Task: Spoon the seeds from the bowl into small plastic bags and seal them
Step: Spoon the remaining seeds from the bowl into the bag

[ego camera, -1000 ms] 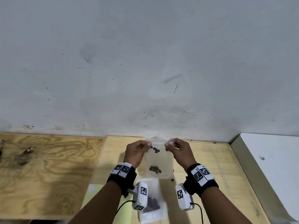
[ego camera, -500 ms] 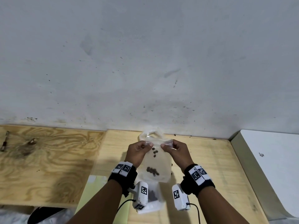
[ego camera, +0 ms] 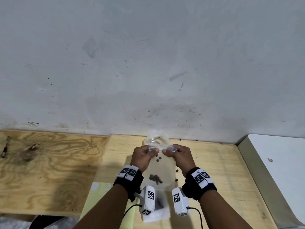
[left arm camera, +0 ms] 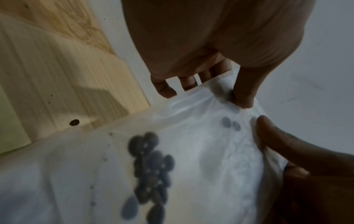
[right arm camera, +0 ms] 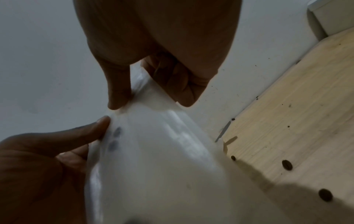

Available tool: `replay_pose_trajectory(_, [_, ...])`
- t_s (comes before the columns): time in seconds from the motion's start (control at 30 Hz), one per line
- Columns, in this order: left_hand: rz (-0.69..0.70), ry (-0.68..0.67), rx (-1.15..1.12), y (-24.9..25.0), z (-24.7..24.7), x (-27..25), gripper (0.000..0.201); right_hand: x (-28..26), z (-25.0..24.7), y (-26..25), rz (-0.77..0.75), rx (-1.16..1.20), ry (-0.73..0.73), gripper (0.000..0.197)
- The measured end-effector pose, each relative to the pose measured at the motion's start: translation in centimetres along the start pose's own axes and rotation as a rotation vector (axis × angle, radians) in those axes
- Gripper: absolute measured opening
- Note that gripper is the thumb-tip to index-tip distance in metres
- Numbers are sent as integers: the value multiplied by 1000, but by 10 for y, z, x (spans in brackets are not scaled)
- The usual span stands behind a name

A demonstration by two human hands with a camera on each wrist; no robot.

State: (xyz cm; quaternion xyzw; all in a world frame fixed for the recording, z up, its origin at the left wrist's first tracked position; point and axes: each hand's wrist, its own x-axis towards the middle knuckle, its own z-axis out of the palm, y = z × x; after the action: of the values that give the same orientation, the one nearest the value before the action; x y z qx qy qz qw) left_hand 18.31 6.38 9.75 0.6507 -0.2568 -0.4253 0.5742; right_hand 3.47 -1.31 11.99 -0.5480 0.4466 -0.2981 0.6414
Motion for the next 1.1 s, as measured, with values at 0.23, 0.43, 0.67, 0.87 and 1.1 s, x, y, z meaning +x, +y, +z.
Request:
replay_pose_trajectory(0.23, [-62,-5,-153,2,-10,3,19,6,-11,1,124,6,44,31])
replay_pose_trajectory(0.43, [-39,10,-128,-8,-13,4,19,0,-7,-1,64,3,49,19])
replay_pose_trajectory(0.67, [-100,-29,-198,-7,-18,-11,23,-13,-4,24,27,-90,-28,7])
replay_pose_trajectory(0.87, [-43,131,-158,-11,-29,-35,18,-18,9,42,-81,-136,-57,4])
replay_pose_trajectory(1.1, [-126,174,-153,-44,-72,-63,34,-20,47,63,8,-110,-24,30])
